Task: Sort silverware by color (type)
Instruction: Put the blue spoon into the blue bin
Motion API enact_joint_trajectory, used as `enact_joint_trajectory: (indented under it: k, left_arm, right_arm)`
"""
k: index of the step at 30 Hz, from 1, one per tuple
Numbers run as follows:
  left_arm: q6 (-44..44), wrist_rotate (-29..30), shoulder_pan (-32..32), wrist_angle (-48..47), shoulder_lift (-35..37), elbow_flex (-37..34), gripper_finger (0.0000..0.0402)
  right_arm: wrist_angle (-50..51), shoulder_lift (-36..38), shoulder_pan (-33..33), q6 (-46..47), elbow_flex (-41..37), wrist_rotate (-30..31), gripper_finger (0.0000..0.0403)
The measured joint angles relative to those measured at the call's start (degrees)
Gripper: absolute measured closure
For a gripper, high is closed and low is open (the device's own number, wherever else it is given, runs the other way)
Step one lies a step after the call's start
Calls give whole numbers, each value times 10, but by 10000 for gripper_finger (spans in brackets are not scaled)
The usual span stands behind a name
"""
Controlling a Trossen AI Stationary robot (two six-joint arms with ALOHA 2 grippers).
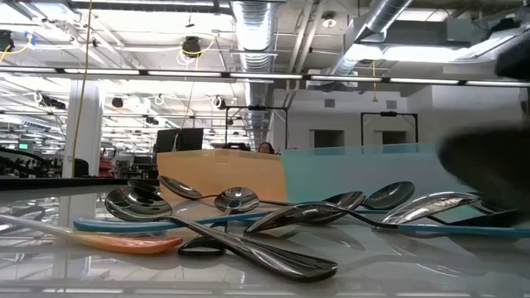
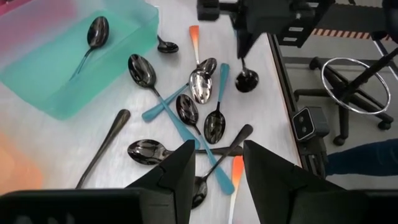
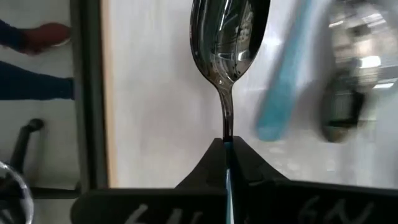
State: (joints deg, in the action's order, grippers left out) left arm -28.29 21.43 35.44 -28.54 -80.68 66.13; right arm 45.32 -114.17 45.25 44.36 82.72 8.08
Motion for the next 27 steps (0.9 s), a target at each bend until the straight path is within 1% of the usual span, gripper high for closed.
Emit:
enact_joint_trajectory:
  k: [4,6,10,14,16,19,23,27]
  left_arm:
    - [0,0,0,-1,0,0,283]
    - [0,1,0,-2,0,0,283]
    - [0,1,0,-3,0,0,283]
    - [0,1,0,-3,0,0,283]
    - [0,1,0,-3,0,0,283]
    - [0,2,0,-3,0,0,283]
    - [0,5,0,-3,0,0,283]
    - [1,23,0,-3,0,0,283]
  right_arm:
    - [24,15,-4,-21,17,8,398]
    - [27,31,-13,-22,20,11,398]
    - [66,69,-28,-24,20,29,398]
    - [115,123,-48,-38,19,76,398]
    - [132,157,-61,-50,2,86,398]
    - [145,214,-100,-55,-35,90,398]
    - [144,297,-163,-63,-100,101,398]
    - [134,359,-230,-69,-160,114,398]
